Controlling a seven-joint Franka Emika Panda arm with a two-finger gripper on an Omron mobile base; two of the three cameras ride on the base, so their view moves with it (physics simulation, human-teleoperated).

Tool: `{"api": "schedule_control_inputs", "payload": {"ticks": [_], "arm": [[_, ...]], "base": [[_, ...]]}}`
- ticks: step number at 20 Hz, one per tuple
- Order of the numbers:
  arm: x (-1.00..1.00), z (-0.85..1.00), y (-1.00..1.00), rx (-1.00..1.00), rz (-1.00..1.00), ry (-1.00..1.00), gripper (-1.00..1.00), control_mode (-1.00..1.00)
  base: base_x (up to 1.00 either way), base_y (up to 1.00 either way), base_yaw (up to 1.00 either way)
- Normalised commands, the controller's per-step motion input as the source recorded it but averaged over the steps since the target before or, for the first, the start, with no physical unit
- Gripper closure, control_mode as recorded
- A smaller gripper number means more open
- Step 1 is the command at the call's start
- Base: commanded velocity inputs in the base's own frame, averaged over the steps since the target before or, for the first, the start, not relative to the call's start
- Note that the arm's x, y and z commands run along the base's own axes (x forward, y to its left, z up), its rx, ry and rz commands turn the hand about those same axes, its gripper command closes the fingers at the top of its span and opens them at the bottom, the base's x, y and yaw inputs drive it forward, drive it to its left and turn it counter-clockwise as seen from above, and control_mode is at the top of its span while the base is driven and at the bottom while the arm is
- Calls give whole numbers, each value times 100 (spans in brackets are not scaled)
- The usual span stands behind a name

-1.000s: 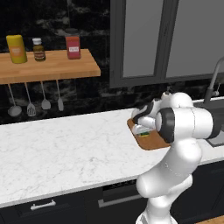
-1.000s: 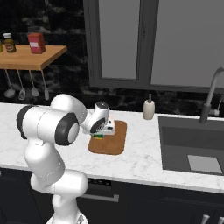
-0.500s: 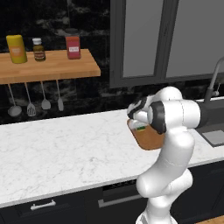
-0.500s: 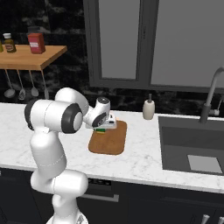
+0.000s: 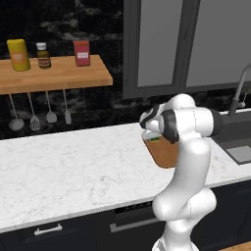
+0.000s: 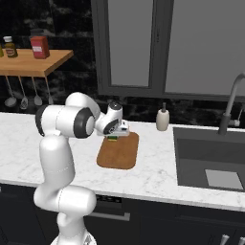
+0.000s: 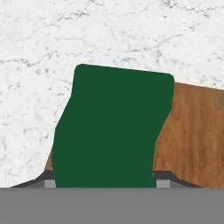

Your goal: Pick up the sponge from the counter and clean the cutting board by briefly scrubbing or pressing down on the cutting board. Once finished, release the sponge.

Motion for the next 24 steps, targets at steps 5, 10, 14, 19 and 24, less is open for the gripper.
{"api": "schedule_control_inputs", "payload": {"ticks": [5,10,14,19,24], "arm": [[24,-16,-5,0,0,-2,100,-100],[11,-18,-21,0,0,-1,100,-100],[0,-17,-32,0,0,0,100,-100],[-3,-9,-39,0,0,-1,100,-100],[-18,-7,-35,0,0,-1,100,-100]], "base": [[0,0,0],[0,0,0],[0,0,0],[0,0,0],[0,0,0]]}}
